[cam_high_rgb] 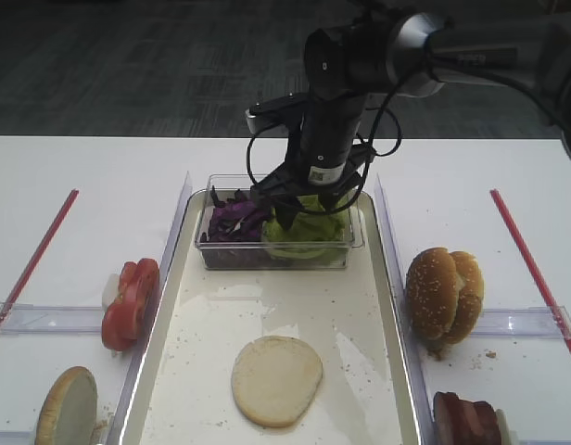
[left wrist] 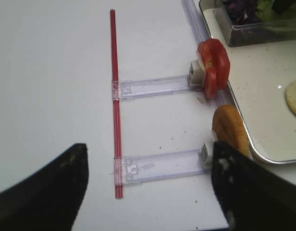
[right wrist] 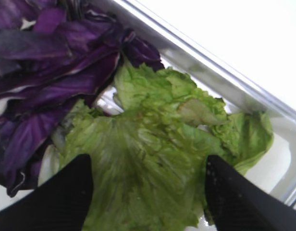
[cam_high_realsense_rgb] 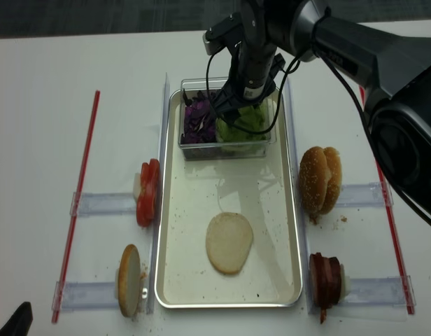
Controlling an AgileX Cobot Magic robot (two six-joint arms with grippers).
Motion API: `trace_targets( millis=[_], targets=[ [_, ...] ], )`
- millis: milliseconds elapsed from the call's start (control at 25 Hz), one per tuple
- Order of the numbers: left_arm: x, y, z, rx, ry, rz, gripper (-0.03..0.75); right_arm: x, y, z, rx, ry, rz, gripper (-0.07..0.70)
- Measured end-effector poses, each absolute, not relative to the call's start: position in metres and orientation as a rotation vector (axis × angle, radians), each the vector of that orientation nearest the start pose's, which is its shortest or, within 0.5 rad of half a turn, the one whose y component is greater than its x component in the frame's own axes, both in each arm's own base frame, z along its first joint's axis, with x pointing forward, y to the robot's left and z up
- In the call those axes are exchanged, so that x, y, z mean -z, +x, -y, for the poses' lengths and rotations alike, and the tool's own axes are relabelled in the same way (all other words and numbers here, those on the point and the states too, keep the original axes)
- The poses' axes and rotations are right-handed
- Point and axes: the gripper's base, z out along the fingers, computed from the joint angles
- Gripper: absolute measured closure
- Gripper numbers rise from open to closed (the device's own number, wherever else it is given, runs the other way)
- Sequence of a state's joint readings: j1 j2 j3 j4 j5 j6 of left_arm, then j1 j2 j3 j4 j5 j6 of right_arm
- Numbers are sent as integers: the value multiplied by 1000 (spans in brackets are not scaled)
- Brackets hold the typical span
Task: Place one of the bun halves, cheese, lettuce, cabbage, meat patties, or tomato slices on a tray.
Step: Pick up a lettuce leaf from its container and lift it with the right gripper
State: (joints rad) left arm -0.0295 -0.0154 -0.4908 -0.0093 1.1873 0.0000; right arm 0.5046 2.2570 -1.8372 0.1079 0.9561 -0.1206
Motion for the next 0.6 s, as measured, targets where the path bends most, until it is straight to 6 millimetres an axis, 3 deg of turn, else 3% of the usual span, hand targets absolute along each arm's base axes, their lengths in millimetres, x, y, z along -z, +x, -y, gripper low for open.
trace_targets(
  millis=[600],
  targets=[
    [-265,-12,0,28,33,-2165,223,-162,418,-238,-186,-826,-2745,158]
  ],
)
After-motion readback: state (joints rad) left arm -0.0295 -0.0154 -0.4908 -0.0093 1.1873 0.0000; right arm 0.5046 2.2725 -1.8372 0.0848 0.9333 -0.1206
